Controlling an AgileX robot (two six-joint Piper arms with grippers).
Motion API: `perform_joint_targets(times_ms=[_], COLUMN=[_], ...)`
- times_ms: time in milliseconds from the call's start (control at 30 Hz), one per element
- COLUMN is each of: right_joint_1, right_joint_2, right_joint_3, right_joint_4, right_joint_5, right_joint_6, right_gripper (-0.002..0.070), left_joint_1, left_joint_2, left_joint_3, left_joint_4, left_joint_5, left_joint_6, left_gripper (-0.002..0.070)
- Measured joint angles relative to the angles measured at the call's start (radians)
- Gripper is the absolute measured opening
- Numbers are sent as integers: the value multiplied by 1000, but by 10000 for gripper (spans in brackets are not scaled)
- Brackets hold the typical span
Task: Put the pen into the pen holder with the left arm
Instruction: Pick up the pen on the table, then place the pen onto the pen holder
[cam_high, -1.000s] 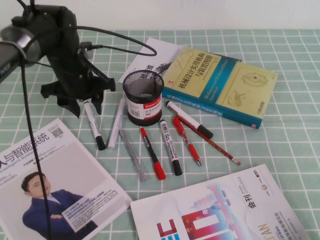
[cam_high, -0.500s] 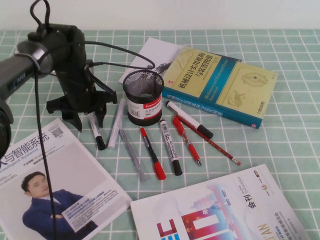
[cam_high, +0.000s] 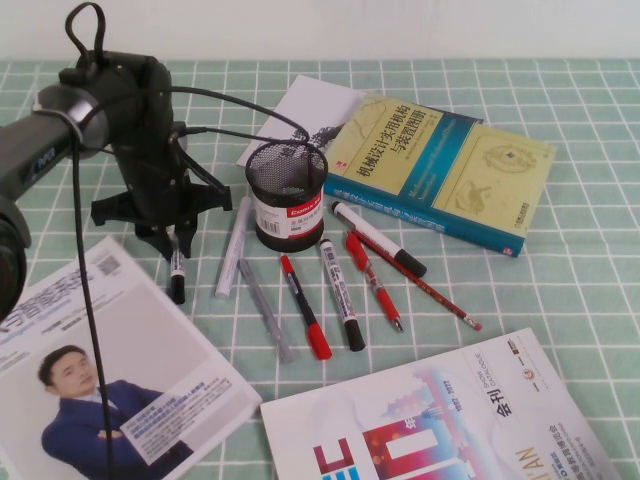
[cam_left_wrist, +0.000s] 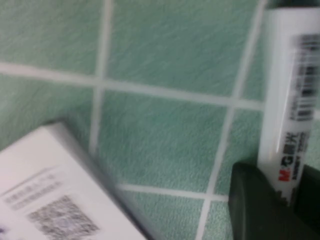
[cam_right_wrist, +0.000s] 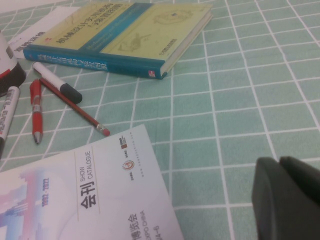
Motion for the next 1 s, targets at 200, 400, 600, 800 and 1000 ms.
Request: perform_joint_targets(times_ms=[200, 400, 600, 800, 1000], right_joint_1=[0, 0, 0, 0, 0], right_joint_2=[0, 0, 0, 0, 0], right_joint_3=[0, 0, 0, 0, 0], right_joint_4=[0, 0, 0, 0, 0], right_joint_5=[0, 0, 0, 0, 0], right_joint_6=[0, 0, 0, 0, 0], right_gripper=[-20, -20, -20, -20, -20], left_joint_1=[0, 0, -5, -6, -6], left_joint_2=[0, -32, -180, -371, -619], left_joint_3=[-4, 2, 2, 86, 389], left_joint_4=[-10, -36, -44, -84, -310], left_joint_5=[1, -27, -64, -185, -450], left_joint_6=[61, 141, 254, 333, 556], left_gripper=[108, 108, 108, 108, 108])
